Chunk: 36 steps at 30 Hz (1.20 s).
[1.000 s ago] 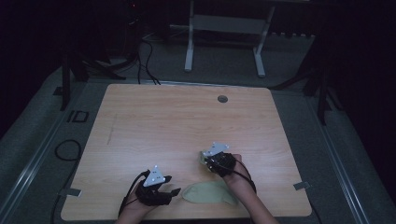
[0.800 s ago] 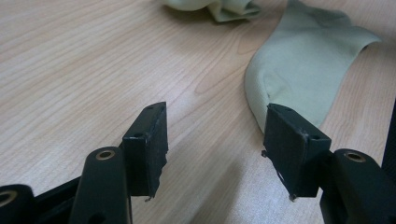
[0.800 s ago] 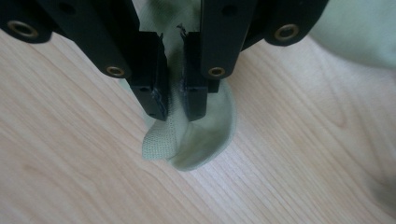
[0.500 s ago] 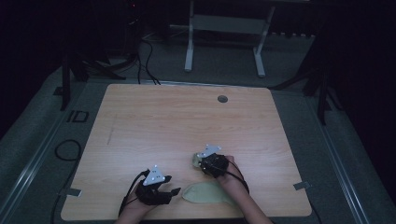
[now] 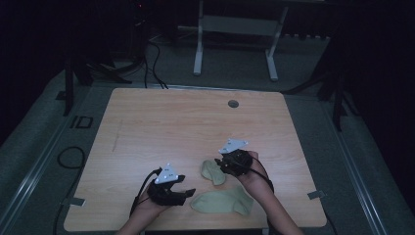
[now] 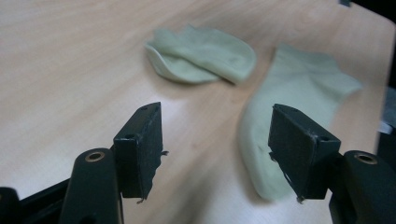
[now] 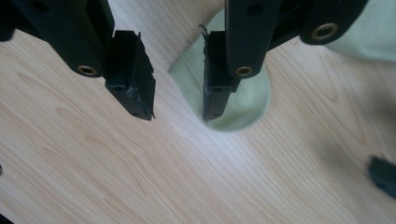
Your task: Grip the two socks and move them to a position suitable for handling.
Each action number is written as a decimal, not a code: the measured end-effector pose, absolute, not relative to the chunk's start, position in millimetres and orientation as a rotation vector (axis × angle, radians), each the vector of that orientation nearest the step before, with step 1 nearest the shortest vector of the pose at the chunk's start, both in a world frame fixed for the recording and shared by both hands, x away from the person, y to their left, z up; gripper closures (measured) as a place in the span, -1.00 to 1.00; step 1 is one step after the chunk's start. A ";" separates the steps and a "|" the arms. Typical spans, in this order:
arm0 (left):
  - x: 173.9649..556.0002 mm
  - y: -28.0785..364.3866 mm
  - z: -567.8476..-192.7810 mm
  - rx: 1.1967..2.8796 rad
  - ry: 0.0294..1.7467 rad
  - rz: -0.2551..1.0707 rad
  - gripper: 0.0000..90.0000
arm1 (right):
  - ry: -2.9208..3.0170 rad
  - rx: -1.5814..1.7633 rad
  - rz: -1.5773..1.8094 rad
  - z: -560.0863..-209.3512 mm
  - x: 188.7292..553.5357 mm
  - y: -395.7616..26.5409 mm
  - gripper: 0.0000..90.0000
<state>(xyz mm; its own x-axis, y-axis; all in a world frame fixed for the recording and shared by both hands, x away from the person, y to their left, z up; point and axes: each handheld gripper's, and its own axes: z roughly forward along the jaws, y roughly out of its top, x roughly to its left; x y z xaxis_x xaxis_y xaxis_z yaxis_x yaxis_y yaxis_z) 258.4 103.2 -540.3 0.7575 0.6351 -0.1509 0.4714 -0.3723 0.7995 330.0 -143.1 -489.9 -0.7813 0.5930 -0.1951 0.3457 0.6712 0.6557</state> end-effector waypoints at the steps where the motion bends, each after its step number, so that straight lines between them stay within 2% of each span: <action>1: 258.4 103.2 -540.3 2.037 0.831 0.226 -0.21 | 2.493 0.735 0.862 -489.9 330.0 -143.1 0.44; 5: 284.3 90.6 -533.8 2.061 0.841 0.207 -0.21 | 2.523 0.721 0.884 -489.2 330.6 -140.5 0.44; 10: 313.4 73.4 -536.3 2.104 0.860 0.213 -0.19 | 2.588 0.720 0.890 -504.7 333.9 -132.0 0.40; 11: 323.3 67.6 -540.3 2.133 0.874 0.213 -0.10 | 2.597 0.719 0.861 -513.2 335.9 -130.3 0.40; 13: 327.5 65.2 -542.7 2.142 0.874 0.194 -0.10 | 2.609 0.723 0.850 -517.4 337.7 -130.4 0.41; 14: 331.1 62.5 -545.0 2.160 0.878 0.197 -0.02 | 2.623 0.731 0.825 -524.5 341.0 -131.2 0.41; 17: 340.1 57.0 -550.8 2.181 0.909 0.198 -0.02 | 2.635 0.735 0.806 -530.6 344.3 -132.2 0.41; 22: 347.4 51.5 -554.4 2.204 0.906 0.175 0.24 | 2.684 0.745 0.773 -543.5 351.1 -133.0 0.47; 26: 348.2 50.0 -555.3 2.219 0.895 0.164 0.29 | 2.706 0.758 0.800 -544.3 352.7 -134.6 0.61; 27: 348.2 49.3 -555.9 2.230 0.892 0.167 0.41 | 2.724 0.757 0.813 -544.9 353.3 -134.6 0.72; 29: 347.8 47.7 -557.8 2.238 0.890 0.162 0.47 | 2.730 0.748 0.812 -544.9 353.2 -133.9 0.77; 30: 347.6 47.3 -558.6 2.241 0.888 0.158 0.65 | 2.736 0.732 0.793 -544.3 352.0 -131.8 0.83; 31: 347.2 46.9 -559.3 2.239 0.888 0.159 0.65 | 2.736 0.732 0.793 -544.3 352.0 -131.8 0.83; 32: 347.0 46.7 -559.5 2.237 0.890 0.153 0.81 | 2.733 0.730 0.773 -543.1 350.9 -129.7 0.87; 36: 346.3 47.4 -558.4 2.229 0.898 0.152 0.96 | 2.689 0.725 0.783 -534.4 347.6 -130.8 0.89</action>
<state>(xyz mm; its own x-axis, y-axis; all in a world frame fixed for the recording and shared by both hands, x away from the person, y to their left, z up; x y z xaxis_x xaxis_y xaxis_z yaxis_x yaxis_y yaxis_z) 346.3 47.4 -558.4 0.7507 0.6438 -0.1483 0.5594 -0.5002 0.6610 347.6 -130.8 -534.4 -0.8458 0.5249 -0.0949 0.3919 0.7321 0.5572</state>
